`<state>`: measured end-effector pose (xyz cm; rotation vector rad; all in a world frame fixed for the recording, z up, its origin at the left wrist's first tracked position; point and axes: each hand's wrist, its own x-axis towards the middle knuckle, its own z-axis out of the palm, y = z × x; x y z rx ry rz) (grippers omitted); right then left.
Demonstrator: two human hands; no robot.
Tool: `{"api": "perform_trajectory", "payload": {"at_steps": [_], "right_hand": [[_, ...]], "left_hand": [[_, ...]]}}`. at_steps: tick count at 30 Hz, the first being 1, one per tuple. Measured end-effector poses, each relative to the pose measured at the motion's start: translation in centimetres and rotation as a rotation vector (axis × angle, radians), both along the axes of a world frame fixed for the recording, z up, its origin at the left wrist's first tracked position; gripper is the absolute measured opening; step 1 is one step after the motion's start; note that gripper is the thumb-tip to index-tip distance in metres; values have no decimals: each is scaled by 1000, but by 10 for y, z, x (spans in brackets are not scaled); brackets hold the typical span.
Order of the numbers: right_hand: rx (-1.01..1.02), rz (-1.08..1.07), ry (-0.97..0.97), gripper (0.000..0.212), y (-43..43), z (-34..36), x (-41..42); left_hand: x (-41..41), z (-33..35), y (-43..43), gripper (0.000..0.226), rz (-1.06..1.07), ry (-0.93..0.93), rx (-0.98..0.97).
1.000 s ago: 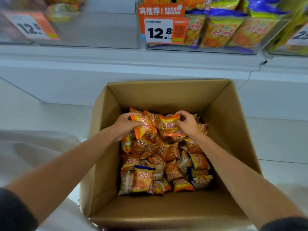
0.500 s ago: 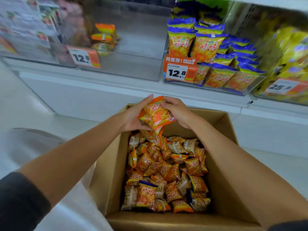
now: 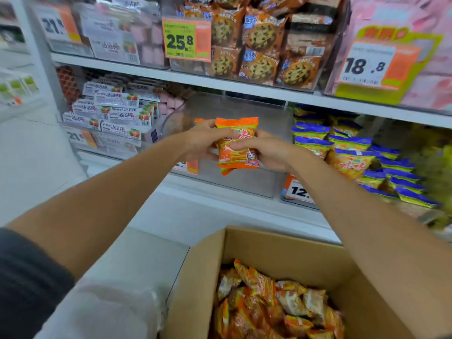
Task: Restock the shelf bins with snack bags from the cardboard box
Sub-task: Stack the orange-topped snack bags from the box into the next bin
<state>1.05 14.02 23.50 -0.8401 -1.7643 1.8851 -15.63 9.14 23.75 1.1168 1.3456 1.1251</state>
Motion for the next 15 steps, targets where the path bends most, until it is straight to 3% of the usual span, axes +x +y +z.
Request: {"api": "perform_trajectory", "payload": {"at_steps": [4, 9, 12, 15], "right_hand": [[-35, -11, -34, 38, 49, -6, -35], [-145, -185, 15, 66, 101, -40, -63], [-153, -425, 72, 68, 124, -61, -69], [-160, -596, 153, 56, 139, -71, -67]], "left_hand": [[-32, 6, 48, 55, 7, 48, 16], [-64, -21, 93, 74, 50, 74, 9], [-92, -51, 111, 76, 111, 445, 81], [-111, -79, 116, 78, -66, 772, 50]]}}
